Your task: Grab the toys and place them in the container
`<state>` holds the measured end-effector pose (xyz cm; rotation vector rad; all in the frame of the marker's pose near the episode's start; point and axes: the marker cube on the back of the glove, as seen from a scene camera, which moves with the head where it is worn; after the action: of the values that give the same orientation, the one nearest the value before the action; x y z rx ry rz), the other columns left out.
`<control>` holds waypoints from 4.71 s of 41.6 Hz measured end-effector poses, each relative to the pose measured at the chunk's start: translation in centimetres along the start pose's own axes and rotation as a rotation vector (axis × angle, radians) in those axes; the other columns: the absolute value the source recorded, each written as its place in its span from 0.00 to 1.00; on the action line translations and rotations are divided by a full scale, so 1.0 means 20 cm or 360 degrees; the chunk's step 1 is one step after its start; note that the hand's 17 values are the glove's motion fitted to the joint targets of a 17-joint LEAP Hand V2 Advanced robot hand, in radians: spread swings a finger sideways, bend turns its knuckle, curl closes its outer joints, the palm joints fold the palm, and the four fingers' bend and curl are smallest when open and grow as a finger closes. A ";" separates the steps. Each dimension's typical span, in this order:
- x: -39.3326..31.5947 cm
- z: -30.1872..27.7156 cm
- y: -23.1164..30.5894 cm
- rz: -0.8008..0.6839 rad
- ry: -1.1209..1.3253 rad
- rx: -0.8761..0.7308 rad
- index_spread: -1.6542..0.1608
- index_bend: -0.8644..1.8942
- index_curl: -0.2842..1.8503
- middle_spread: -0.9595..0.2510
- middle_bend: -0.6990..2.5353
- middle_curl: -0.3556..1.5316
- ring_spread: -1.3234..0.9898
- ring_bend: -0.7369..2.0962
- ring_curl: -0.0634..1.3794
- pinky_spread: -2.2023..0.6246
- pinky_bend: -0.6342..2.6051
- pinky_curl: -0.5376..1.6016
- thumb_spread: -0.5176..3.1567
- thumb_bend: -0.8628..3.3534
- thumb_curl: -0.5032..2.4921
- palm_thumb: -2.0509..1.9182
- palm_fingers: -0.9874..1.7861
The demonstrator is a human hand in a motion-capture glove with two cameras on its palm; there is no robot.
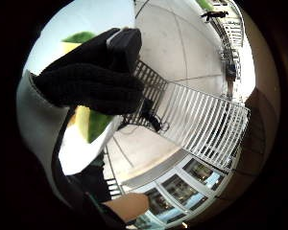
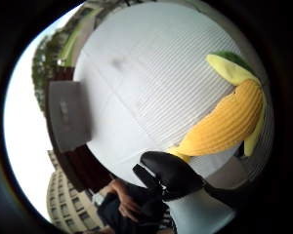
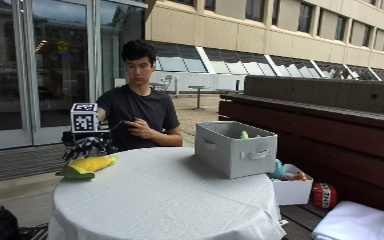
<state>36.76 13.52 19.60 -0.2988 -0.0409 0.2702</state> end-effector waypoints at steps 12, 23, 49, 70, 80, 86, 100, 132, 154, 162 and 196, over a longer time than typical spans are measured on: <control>0.08 0.20 0.01 0.0051 -0.0004 -0.0088 0.74 0.35 0.20 0.75 0.26 0.36 0.58 0.35 0.21 0.79 0.61 0.42 0.43 0.21 0.28 0.56 0.30; 0.14 0.27 0.04 0.0023 0.0012 -0.0192 0.73 0.37 0.22 0.72 0.26 0.35 0.55 0.36 0.23 0.77 0.58 0.41 0.46 0.23 0.29 0.60 0.33; 0.15 0.24 0.14 0.0072 0.0101 0.0174 0.75 0.57 0.35 0.46 0.36 0.42 0.32 0.49 0.32 0.62 0.41 0.36 0.46 0.29 0.35 0.75 0.71; 0.01 -0.27 0.01 0.0067 -0.0043 0.0463 0.77 0.54 0.39 0.46 0.43 0.48 0.37 0.58 0.39 0.61 0.46 0.42 0.31 0.25 0.43 0.71 0.75; -0.33 -0.74 -0.02 -0.0109 -0.0039 0.0669 0.76 0.53 0.41 0.45 0.42 0.48 0.37 0.57 0.38 0.62 0.47 0.43 0.28 0.24 0.45 0.71 0.75; -0.57 -0.94 -0.04 -0.0201 -0.0038 0.0750 0.76 0.53 0.43 0.45 0.41 0.49 0.37 0.57 0.38 0.62 0.47 0.44 0.26 0.24 0.46 0.71 0.75; -1.31 -1.28 0.00 -0.0446 -0.0078 0.0779 0.76 0.52 0.46 0.44 0.40 0.51 0.37 0.56 0.39 0.62 0.48 0.44 0.24 0.24 0.49 0.71 0.75; -2.71 -1.10 0.31 -0.1021 0.0034 0.0686 0.74 0.47 0.54 0.41 0.39 0.55 0.37 0.56 0.39 0.62 0.48 0.44 0.24 0.23 0.54 0.70 0.74; -2.37 -0.99 0.12 -0.1045 0.0129 0.0358 0.73 0.33 0.35 0.68 0.25 0.42 0.52 0.40 0.28 0.73 0.65 0.48 0.42 0.19 0.38 0.53 0.28; -1.98 -1.03 -0.01 -0.0836 0.0255 0.0520 0.73 0.34 0.31 0.71 0.27 0.41 0.54 0.38 0.28 0.76 0.61 0.45 0.42 0.19 0.34 0.50 0.27; -0.60 -0.77 -0.13 -0.0011 0.0252 0.0502 0.75 0.35 0.23 0.74 0.27 0.38 0.54 0.32 0.26 0.78 0.50 0.40 0.43 0.18 0.25 0.49 0.29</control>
<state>27.09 3.57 5.55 -0.0056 0.1559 0.2416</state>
